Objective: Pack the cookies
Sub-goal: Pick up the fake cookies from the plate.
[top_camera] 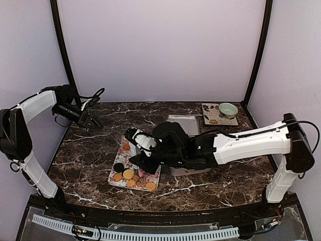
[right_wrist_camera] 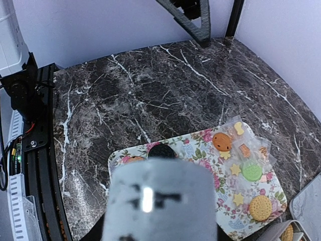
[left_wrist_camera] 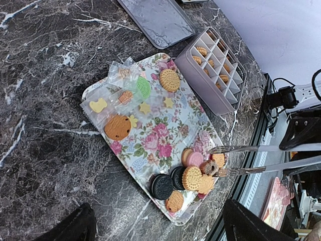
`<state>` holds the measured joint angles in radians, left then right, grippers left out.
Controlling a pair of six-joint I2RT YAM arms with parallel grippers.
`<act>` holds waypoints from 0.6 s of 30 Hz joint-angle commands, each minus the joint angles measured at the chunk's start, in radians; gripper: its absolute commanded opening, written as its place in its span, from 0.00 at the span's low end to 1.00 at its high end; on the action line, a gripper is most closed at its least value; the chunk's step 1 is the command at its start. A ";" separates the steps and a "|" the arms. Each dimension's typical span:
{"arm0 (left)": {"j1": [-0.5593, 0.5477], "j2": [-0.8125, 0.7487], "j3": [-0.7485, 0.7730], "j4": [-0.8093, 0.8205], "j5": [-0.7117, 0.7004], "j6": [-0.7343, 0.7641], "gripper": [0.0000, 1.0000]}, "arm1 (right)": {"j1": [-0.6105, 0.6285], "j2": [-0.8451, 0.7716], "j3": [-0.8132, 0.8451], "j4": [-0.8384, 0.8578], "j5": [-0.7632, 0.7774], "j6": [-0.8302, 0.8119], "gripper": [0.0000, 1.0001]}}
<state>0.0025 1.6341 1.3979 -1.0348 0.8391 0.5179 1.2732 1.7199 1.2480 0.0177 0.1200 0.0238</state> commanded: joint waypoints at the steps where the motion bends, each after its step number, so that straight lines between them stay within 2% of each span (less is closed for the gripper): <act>1: 0.005 -0.053 -0.006 -0.026 -0.001 0.013 0.90 | 0.019 0.028 0.053 0.094 -0.052 0.025 0.43; 12: 0.004 -0.054 0.001 -0.029 0.005 0.012 0.90 | 0.020 0.044 0.036 0.076 -0.025 0.017 0.44; 18: 0.005 -0.046 0.004 -0.027 0.011 0.007 0.90 | 0.020 0.032 0.111 0.069 -0.064 -0.023 0.42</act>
<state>0.0025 1.6154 1.3979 -1.0386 0.8341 0.5190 1.2869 1.7596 1.2778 0.0216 0.0875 0.0277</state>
